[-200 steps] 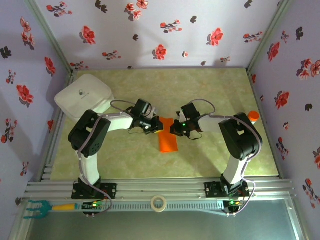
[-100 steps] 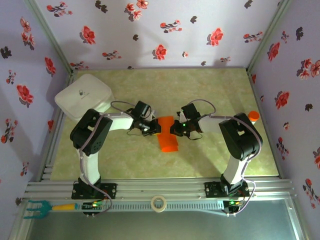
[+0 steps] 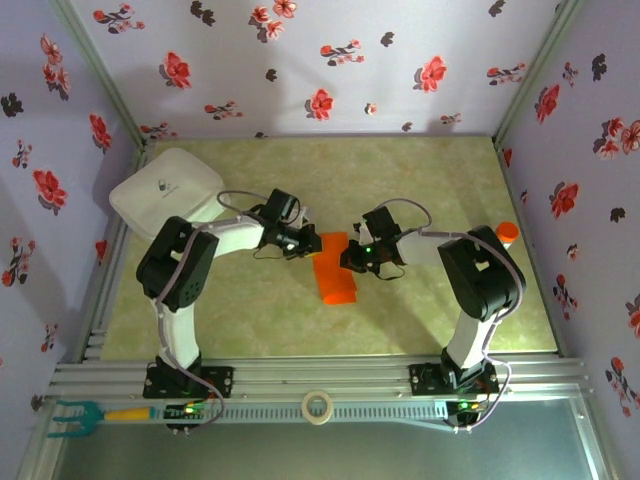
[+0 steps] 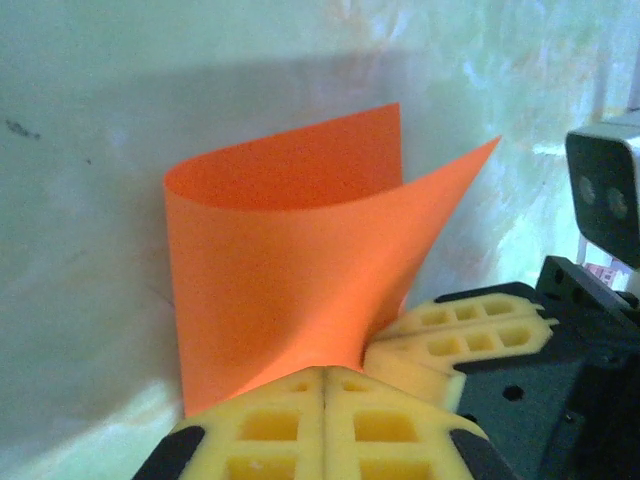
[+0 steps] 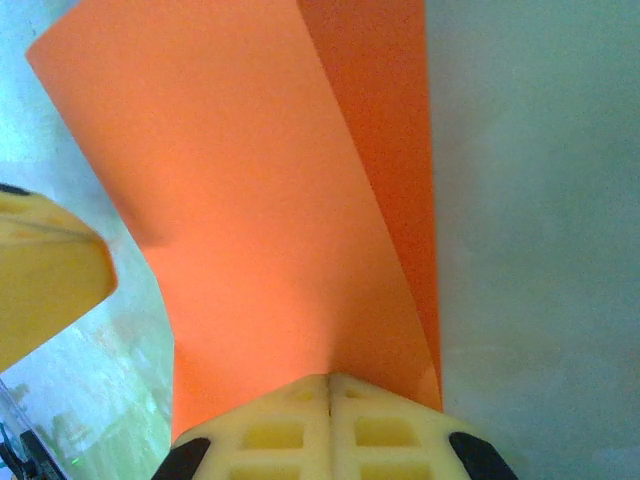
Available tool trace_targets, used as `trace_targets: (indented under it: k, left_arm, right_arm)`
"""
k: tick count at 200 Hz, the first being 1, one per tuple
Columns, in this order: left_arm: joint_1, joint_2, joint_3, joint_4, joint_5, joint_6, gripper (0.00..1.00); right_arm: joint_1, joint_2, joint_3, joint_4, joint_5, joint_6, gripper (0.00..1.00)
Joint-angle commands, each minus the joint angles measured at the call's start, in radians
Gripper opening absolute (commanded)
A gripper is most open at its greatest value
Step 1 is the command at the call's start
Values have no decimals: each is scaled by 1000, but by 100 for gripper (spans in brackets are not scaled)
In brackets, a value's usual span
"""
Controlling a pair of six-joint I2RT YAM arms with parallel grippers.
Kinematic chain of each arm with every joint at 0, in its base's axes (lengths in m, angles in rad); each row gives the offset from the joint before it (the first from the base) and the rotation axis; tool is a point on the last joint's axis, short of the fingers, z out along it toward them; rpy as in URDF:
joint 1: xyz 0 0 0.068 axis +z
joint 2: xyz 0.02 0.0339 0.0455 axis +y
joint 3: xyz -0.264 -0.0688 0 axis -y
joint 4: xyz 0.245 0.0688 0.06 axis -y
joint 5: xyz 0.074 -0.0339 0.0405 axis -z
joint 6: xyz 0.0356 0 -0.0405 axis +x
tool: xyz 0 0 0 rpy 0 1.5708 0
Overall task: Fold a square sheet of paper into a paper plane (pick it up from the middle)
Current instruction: First fold the square sheet of paper in half at the center of the table.
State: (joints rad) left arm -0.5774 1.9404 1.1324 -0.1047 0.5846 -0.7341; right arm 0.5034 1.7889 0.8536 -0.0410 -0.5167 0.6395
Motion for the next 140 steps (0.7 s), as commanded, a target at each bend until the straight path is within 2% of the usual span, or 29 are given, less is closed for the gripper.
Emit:
trace_targets:
  k: [1, 52, 140]
  left_arm:
    - [8, 60, 11, -6, 24, -10, 0]
    - [43, 77, -3, -117, -82, 41, 0]
    - [44, 62, 143, -137, 61, 33, 0]
  right_arm:
    - [-11, 48, -56, -147, 124, 7, 0]
    - [-11, 45, -59, -155, 126, -1, 0]
    - [-11, 46, -54, -163, 130, -3, 0]
